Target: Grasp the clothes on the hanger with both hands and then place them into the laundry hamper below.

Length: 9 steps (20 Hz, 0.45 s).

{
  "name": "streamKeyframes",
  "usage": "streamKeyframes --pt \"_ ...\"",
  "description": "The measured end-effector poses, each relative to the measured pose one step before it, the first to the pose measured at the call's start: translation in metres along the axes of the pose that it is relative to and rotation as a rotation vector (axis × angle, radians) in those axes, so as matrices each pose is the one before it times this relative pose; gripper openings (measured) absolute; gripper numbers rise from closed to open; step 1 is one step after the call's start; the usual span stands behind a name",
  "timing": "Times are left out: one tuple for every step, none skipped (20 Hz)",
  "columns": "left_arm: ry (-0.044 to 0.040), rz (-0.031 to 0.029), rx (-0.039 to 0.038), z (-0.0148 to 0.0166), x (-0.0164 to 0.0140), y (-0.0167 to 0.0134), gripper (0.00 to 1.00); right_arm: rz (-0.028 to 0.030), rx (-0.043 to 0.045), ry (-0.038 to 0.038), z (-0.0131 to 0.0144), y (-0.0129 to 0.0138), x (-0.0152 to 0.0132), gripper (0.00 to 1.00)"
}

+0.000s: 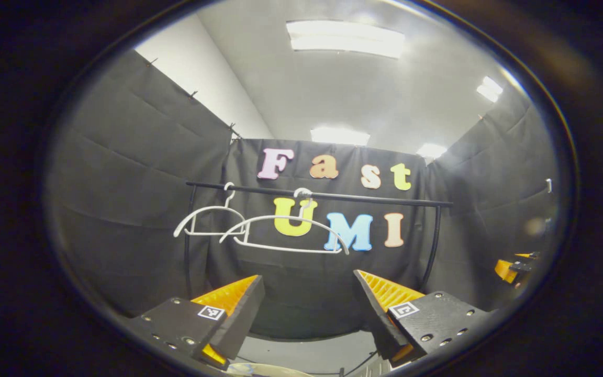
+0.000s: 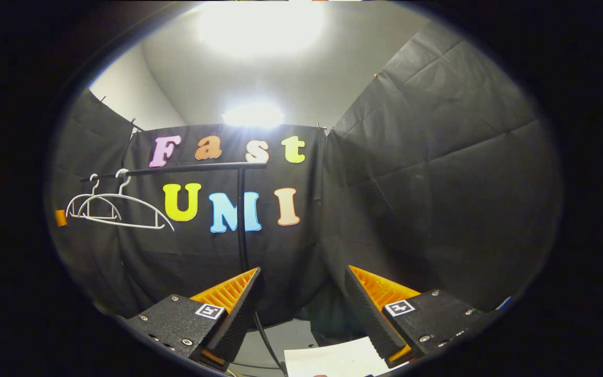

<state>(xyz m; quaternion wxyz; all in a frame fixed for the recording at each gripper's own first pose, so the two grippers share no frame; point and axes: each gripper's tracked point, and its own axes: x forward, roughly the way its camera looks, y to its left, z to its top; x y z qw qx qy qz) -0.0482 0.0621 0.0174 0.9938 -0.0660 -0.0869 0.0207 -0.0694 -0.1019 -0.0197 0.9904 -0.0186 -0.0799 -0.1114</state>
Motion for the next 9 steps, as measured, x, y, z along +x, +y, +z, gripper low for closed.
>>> streamKeyframes --pt "0.00681 0.00206 0.00454 -0.00023 -0.00395 0.00304 0.97 0.00694 0.00614 0.01282 -0.00277 0.00312 -0.00439 0.95" --pt "-0.00250 0.00305 0.00465 0.00301 -0.00078 0.00238 0.93 0.00000 0.00237 0.00257 0.00067 -0.00041 -0.00440 0.95" --pt "-0.00910 -0.00602 0.00365 0.00352 0.00021 -0.00134 0.97 -0.00542 0.00053 -0.00411 0.00252 -0.00275 -0.00128 0.95" --pt "-0.01335 -0.01684 0.00590 0.00400 -0.00083 -0.00367 0.97 -0.00649 0.00105 -0.00365 0.00071 -0.00221 -0.00265 0.95" --pt "-0.01040 -0.01606 0.01018 0.00073 -0.00130 -0.00381 0.93 -0.00097 0.00114 0.00070 -0.00110 -0.00089 -0.00011 0.95" --pt "-0.01056 -0.00804 0.01390 0.00071 0.00008 -0.00125 0.89 0.00086 0.00219 0.00841 -0.00191 0.00154 -0.00031 0.95" --pt "-0.00671 0.00767 0.01456 -0.00445 0.00260 0.00395 0.89 0.00722 0.00177 0.00933 -0.00229 0.00348 0.00168 0.95" --pt "-0.01084 0.02722 0.00573 -0.00173 0.00105 0.00420 1.00 0.00829 0.00380 0.00352 0.00061 0.00180 -0.00101 0.95" --pt "-0.00914 0.01711 -0.00917 -0.00246 0.00221 -0.00017 1.00 0.00457 0.00599 0.00212 0.00153 0.00019 -0.00081 0.95"
